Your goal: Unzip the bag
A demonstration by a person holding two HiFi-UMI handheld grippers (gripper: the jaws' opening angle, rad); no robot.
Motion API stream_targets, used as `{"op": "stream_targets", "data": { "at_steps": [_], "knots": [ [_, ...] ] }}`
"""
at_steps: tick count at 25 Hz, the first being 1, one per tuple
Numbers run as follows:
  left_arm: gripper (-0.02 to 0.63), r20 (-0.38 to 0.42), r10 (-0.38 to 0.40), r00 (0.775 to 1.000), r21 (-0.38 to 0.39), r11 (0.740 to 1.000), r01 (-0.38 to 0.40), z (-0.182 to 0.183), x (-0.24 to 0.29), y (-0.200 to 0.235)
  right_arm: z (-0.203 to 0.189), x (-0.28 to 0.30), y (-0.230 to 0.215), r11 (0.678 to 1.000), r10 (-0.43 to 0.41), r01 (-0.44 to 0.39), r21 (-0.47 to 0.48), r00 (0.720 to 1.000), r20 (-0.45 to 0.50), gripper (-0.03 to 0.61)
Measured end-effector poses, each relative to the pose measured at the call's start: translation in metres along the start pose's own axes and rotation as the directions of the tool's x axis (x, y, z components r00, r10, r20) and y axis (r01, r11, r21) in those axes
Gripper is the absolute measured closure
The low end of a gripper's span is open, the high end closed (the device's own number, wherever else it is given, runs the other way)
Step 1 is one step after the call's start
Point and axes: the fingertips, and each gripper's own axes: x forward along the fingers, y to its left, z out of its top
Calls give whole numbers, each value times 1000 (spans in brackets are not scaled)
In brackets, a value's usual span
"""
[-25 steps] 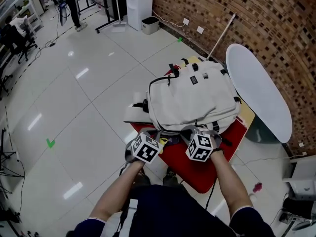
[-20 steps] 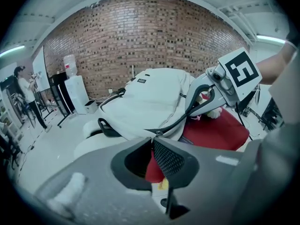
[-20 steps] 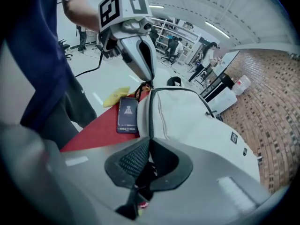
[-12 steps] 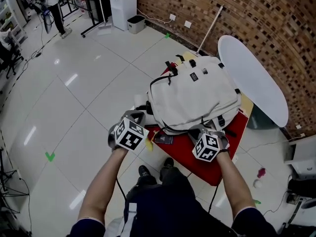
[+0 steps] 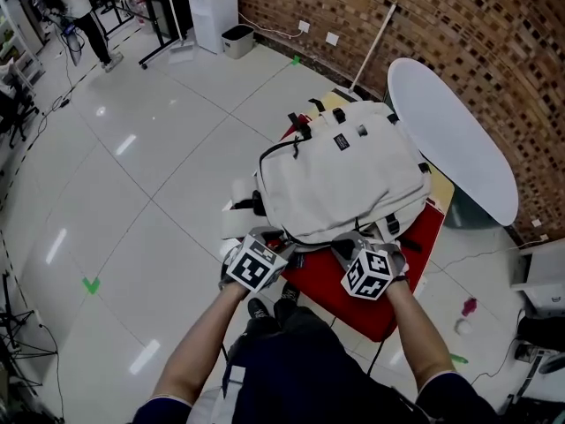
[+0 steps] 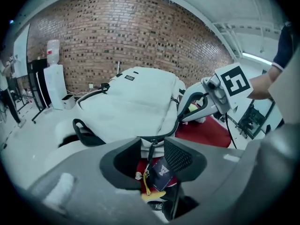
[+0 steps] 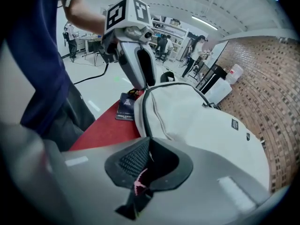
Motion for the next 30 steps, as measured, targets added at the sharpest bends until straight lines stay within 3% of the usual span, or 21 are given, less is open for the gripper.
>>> {"op": "stream_targets", "data": {
  "at_steps": [4, 10, 13, 17, 23, 30],
  "knots": [
    [454, -29, 29, 999, 20, 999, -29, -4, 4, 1, 2, -1, 0, 1000, 12, -12, -6, 1000, 25, 557],
    [454, -141, 51, 989, 28, 998, -47, -23, 9, 1, -1, -1, 1, 999, 41, -40, -10, 998, 56, 557],
    [463, -174, 31, 984, 30, 999, -26, -26, 21, 2, -1, -3, 2, 998, 57, -56, -6, 996, 72, 558],
    [591, -230, 21, 973, 77, 997, -3, -24, 7, -1, 2, -5, 3, 996, 90, -90, -3, 992, 90, 558],
    [595, -283, 41, 958, 190, 982, 14, -9, -12, 6, 5, -9, 2, 993, 76, -69, -97, 995, 70, 560],
    [595, -317, -21, 948, 244, 964, 103, 5, -19, 25, 6, -12, -1, 998, 57, -55, -26, 997, 54, 560]
  ]
}}
